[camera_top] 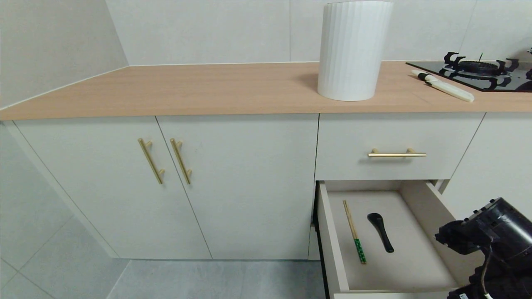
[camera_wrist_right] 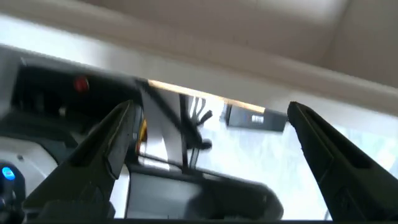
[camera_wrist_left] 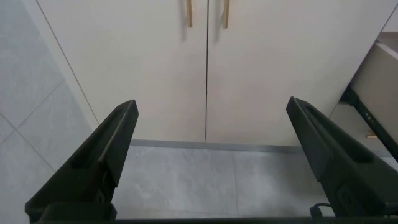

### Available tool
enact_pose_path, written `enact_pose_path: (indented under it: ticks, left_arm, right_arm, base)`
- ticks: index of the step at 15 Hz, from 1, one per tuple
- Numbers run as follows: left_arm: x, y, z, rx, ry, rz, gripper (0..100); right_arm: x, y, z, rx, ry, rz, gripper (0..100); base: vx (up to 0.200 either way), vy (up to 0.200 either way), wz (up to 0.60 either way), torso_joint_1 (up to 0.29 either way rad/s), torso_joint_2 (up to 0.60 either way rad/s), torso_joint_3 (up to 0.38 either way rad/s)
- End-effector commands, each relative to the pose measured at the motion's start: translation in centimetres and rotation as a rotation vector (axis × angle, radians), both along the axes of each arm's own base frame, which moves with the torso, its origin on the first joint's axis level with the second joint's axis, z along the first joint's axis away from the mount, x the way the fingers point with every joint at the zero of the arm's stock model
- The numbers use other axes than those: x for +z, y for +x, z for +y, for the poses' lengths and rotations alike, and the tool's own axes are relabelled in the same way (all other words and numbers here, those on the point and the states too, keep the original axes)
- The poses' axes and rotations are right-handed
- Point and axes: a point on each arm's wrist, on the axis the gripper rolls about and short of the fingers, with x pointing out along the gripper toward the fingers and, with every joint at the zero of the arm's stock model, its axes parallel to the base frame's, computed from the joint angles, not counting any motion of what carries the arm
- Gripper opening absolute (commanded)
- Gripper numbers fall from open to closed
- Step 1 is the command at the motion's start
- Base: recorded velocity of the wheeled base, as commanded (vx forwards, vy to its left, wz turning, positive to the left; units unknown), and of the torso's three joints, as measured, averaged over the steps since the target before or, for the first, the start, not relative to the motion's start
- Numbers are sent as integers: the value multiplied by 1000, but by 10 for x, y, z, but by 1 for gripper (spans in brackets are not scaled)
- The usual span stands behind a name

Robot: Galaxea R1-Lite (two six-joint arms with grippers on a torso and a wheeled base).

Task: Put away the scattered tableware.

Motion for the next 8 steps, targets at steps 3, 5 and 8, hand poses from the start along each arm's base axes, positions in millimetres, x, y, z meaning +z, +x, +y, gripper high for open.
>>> enact_pose_path:
  ticks: [3, 5, 8]
  left_arm:
    - [0, 0, 0, 1, 0, -1, 100]
    - [0, 0, 0, 1, 0, -1, 100]
    - [0, 0, 0, 1, 0, 1, 100]
  right_arm:
    - [-15, 13, 8, 3, -46, 126, 100]
    - [-31, 24, 14, -19, -80, 179, 100]
    - [-35, 34, 18, -77, -41, 100, 100]
  base:
    - [0, 0, 0, 0, 0, 0]
    - [0, 0, 0, 0, 0, 0]
    - [0, 0, 0, 0, 0, 0]
